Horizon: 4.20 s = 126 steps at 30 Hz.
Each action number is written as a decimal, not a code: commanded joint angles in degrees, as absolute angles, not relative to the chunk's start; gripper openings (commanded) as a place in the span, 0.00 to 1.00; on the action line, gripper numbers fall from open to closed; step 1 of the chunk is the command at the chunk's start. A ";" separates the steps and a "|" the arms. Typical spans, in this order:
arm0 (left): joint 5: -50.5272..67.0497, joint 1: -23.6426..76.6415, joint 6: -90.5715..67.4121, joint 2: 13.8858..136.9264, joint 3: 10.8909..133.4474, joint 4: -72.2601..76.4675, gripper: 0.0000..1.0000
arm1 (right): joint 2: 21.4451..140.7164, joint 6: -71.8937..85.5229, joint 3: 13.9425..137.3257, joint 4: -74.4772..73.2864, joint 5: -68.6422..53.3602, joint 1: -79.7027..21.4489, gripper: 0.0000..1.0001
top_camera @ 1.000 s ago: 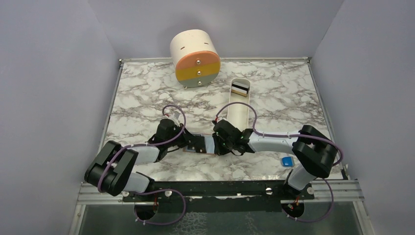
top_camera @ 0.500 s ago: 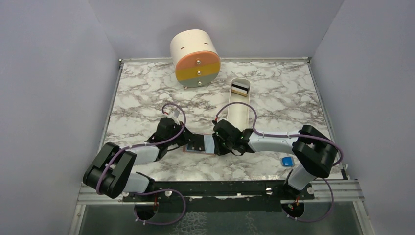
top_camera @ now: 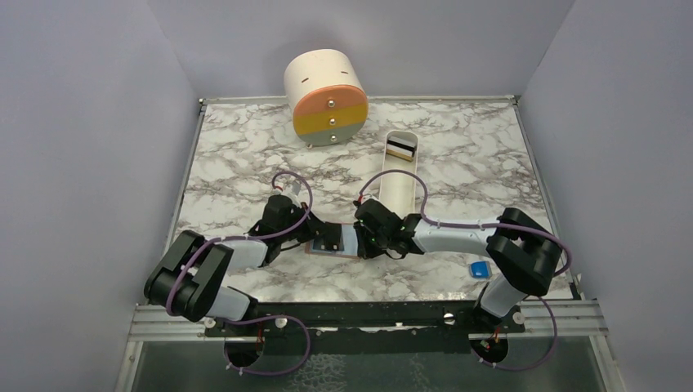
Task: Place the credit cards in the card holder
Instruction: Insert the credit card into the card holder.
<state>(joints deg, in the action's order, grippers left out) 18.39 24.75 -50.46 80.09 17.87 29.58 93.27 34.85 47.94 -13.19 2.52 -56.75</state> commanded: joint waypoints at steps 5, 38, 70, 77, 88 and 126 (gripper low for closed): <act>20.98 24.82 -48.54 82.98 16.98 28.04 0.00 | 95.48 34.80 48.93 -14.24 2.81 -57.48 0.16; 22.31 23.82 -38.90 87.94 27.28 7.24 0.00 | 95.43 34.45 49.00 -14.67 3.21 -57.48 0.16; 23.11 24.17 -34.00 91.61 33.80 -4.20 0.00 | 95.33 34.19 49.63 -15.02 3.55 -57.44 0.16; 20.82 24.22 -32.53 90.99 35.16 -8.90 0.00 | 94.86 34.10 49.27 -15.13 3.95 -57.46 0.15; 19.62 24.42 -31.32 89.53 37.36 -14.36 0.00 | 94.72 34.19 48.84 -14.68 3.87 -57.48 0.15; 20.10 26.24 -38.54 84.48 36.05 -4.42 0.45 | 90.26 36.17 49.12 -14.99 3.67 -57.48 0.28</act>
<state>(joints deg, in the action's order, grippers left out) 25.04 25.96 -40.03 87.26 35.27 4.43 93.47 34.96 48.69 -13.72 2.55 -57.06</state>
